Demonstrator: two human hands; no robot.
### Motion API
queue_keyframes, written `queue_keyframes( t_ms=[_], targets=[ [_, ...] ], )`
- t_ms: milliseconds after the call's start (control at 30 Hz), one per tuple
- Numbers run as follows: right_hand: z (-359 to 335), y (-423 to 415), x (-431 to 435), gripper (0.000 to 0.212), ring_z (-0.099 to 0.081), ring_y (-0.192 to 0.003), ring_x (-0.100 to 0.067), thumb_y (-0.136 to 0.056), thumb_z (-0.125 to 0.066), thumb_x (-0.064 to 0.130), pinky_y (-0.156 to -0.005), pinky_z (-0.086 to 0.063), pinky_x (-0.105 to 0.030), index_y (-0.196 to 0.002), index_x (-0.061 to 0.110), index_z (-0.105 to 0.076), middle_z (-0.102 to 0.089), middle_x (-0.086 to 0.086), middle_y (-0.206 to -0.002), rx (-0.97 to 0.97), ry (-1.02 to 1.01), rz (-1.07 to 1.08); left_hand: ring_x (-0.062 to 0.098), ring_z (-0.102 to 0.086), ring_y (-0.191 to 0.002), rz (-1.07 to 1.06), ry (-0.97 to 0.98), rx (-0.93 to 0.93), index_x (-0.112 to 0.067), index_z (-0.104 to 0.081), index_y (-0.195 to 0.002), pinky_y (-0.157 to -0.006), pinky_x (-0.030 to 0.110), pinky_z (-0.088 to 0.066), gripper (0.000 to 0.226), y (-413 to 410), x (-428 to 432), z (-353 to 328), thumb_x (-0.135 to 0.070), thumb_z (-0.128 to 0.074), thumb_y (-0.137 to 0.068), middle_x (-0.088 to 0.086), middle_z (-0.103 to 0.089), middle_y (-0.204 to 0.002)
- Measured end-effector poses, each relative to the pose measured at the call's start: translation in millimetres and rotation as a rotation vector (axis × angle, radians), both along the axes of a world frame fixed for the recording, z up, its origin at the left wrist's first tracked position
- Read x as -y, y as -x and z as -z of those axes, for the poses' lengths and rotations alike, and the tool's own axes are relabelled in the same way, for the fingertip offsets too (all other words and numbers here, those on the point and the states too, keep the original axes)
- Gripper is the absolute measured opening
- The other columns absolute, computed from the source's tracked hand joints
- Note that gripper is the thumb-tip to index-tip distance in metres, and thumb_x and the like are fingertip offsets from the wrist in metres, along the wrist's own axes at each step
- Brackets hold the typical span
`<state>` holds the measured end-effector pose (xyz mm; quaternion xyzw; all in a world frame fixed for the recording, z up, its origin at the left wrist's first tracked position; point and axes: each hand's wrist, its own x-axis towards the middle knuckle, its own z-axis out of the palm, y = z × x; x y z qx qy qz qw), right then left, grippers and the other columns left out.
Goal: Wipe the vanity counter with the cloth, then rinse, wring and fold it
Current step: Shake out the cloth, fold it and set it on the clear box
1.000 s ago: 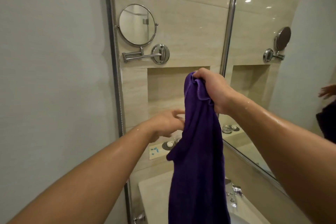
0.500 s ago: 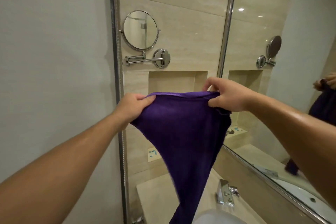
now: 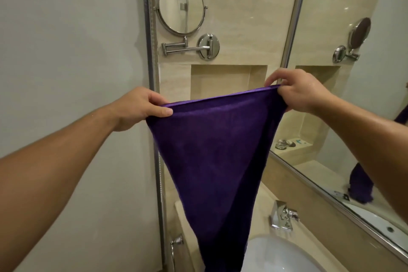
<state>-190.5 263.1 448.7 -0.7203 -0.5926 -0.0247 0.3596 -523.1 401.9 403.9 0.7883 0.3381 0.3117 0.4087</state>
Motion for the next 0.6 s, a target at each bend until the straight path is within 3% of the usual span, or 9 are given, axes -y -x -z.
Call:
queue_keyframes(
  t_ms=[100,200,300,367,433,500,600],
  targets=[
    [19,-5,-13,0.034,-0.063,-0.086,-0.03,-0.089,-0.038,0.005,-0.074,-0.046,-0.036,-0.084,0.012,-0.071,-0.068,-0.013,-0.084,-0.082,0.0,-0.014,0.013,-0.068,-0.076,-0.062,0.06,0.076,-0.011,-0.076,-0.091,-0.073,0.031,-0.057,0.007,-6,-8,17,-0.009,-0.069,-0.089,0.003,-0.075,-0.082],
    [36,-12,-17,0.03,-0.062,-0.083,-0.021,-0.096,-0.045,0.009,-0.074,-0.047,-0.033,-0.089,0.018,-0.073,-0.069,-0.006,-0.086,-0.168,0.11,-0.087,0.012,-0.066,-0.076,-0.11,0.117,0.083,-0.017,-0.073,-0.094,-0.074,0.04,-0.059,0.01,-11,-16,34,-0.022,-0.065,-0.095,-0.003,-0.072,-0.08],
    [45,-29,-21,0.02,-0.066,-0.088,-0.023,-0.099,-0.055,0.014,-0.077,-0.052,-0.036,-0.096,0.017,-0.074,-0.072,-0.006,-0.091,-0.1,0.236,-0.134,0.016,-0.066,-0.073,-0.142,0.075,-0.043,-0.011,-0.074,-0.098,-0.064,0.036,-0.06,0.01,-16,-27,48,-0.018,-0.069,-0.092,0.006,-0.072,-0.084],
    [52,-44,-25,0.017,-0.068,-0.089,-0.027,-0.1,-0.057,0.013,-0.077,-0.057,-0.038,-0.1,0.01,-0.074,-0.072,-0.013,-0.095,-0.131,0.349,-0.144,0.017,-0.068,-0.076,-0.134,0.077,-0.146,-0.01,-0.076,-0.099,-0.066,0.035,-0.06,0.011,-18,-34,56,-0.012,-0.073,-0.088,0.01,-0.074,-0.088],
    [63,-58,-34,0.016,-0.069,-0.083,-0.028,-0.1,-0.056,0.007,-0.065,-0.06,-0.034,-0.103,0.004,-0.071,-0.071,-0.02,-0.097,-0.166,0.503,-0.136,0.017,-0.068,-0.079,-0.099,0.139,-0.225,-0.01,-0.077,-0.096,-0.071,0.035,-0.06,0.011,-22,-44,65,-0.004,-0.071,-0.087,0.008,-0.075,-0.088],
    [77,-69,-51,0.017,-0.07,-0.083,-0.027,-0.1,-0.055,0.006,-0.063,-0.061,-0.032,-0.103,0.005,-0.071,-0.071,-0.019,-0.097,-0.142,0.649,-0.103,0.016,-0.067,-0.079,-0.091,0.166,-0.316,-0.012,-0.077,-0.091,-0.07,0.032,-0.059,0.016,-28,-55,74,0.0,-0.068,-0.089,0.005,-0.075,-0.086],
    [88,-76,-87,0.018,-0.072,-0.084,-0.026,-0.102,-0.052,0.012,-0.06,-0.061,-0.031,-0.106,0.013,-0.07,-0.071,-0.013,-0.096,-0.027,0.692,-0.025,0.018,-0.061,-0.077,-0.209,0.112,-0.376,-0.017,-0.073,-0.087,-0.054,0.025,-0.055,0.017,-47,-71,84,-0.003,-0.066,-0.092,0.006,-0.07,-0.086]
  ],
)
